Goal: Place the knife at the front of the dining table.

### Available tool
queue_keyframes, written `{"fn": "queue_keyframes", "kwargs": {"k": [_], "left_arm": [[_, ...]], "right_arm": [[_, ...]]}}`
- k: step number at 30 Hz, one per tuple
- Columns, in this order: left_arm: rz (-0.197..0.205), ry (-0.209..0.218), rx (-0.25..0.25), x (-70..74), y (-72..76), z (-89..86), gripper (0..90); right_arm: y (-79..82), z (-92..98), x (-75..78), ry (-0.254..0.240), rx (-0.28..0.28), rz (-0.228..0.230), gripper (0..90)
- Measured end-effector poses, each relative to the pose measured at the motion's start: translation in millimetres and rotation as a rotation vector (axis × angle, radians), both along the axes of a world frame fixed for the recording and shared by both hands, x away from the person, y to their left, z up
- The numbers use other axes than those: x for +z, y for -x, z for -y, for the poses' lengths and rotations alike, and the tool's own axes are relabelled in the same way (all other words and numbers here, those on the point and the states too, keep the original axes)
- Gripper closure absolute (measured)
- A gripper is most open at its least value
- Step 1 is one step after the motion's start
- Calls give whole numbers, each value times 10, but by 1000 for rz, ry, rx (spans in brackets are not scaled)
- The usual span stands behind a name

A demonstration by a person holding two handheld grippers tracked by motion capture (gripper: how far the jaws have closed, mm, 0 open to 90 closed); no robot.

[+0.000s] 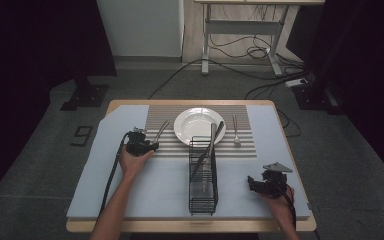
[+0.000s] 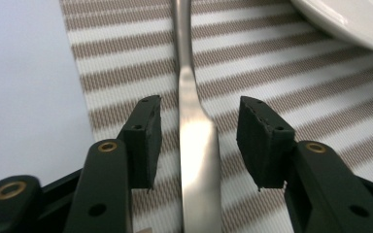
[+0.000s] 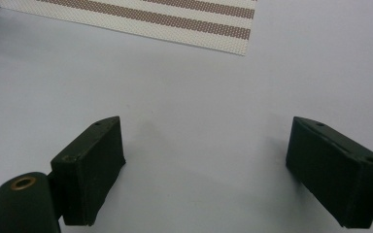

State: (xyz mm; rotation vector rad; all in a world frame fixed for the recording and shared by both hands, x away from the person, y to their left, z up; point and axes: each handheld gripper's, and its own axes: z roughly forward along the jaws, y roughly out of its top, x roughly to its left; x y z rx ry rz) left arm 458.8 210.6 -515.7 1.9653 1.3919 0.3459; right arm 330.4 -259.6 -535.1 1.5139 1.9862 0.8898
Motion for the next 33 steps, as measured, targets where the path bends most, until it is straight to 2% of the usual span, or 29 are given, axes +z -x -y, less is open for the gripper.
{"fn": "queue_keyframes", "kwargs": {"k": [5, 7, 13, 16, 21, 33], "left_arm": [[-5, -26, -21, 8, 191, -34, 505], [-5, -27, -23, 8, 215, -33, 508], [12, -55, -53, 0, 343, 86, 513], [22, -68, -44, -4, 352, 110, 531], [39, -86, -9, -15, 335, 111, 687], [54, -76, 30, -32, 187, 200, 714]], "right_arm": [[0, 0, 0, 0, 0, 0, 132], [0, 0, 0, 0, 0, 0, 132], [0, 0, 0, 0, 0, 0, 133], [0, 0, 0, 0, 0, 1, 132], [0, 0, 0, 0, 0, 0, 132], [0, 1, 1, -1, -1, 0, 133]]}}
